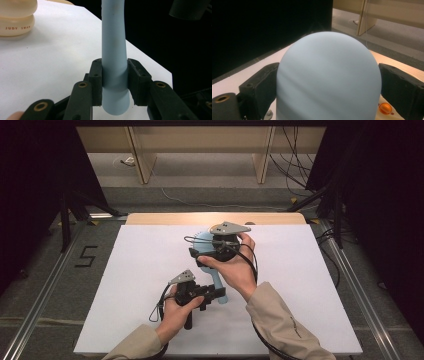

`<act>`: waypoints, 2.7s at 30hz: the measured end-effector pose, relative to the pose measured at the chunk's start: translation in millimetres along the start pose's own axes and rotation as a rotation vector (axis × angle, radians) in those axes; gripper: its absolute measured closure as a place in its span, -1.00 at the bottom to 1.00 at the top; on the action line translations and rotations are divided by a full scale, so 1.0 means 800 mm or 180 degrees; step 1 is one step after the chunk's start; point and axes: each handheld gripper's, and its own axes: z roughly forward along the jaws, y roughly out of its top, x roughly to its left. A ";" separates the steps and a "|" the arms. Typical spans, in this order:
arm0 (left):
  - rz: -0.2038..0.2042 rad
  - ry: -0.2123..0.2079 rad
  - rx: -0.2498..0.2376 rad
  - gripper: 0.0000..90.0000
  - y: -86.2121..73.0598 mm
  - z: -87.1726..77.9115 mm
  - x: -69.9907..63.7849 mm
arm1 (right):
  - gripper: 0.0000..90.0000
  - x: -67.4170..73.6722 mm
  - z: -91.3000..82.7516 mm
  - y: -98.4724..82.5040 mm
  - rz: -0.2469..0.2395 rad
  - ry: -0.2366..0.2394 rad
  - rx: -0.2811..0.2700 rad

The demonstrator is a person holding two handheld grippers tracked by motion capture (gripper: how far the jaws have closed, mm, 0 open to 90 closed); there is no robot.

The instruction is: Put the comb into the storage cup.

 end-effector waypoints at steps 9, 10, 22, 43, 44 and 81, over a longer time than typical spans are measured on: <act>0.0010 0.0004 0.0002 0.48 0.000 0.000 0.001 | -0.70 0.000 0.000 0.001 0.0011 0.0014 0.0010; 0.0009 0.0004 0.0003 0.48 0.000 0.000 0.001 | -0.68 0.000 0.000 0.001 0.0009 0.0013 0.0015; 0.0009 0.0022 0.0019 0.48 -0.001 0.000 0.002 | -0.57 -0.001 0.000 0.001 0.0026 0.0053 0.0062; 0.0047 0.0056 -0.0027 0.48 0.001 -0.001 0.001 | -0.55 0.001 -0.001 0.002 0.0063 0.0042 -0.0043; 0.0053 0.0064 -0.0028 0.48 0.001 -0.002 0.001 | -0.55 0.001 -0.002 0.002 0.0053 0.0044 -0.0043; 0.0687 0.0591 0.0136 -0.95 0.013 -0.015 -0.018 | -0.54 -0.013 -0.018 0.007 0.0201 -0.0157 -0.0323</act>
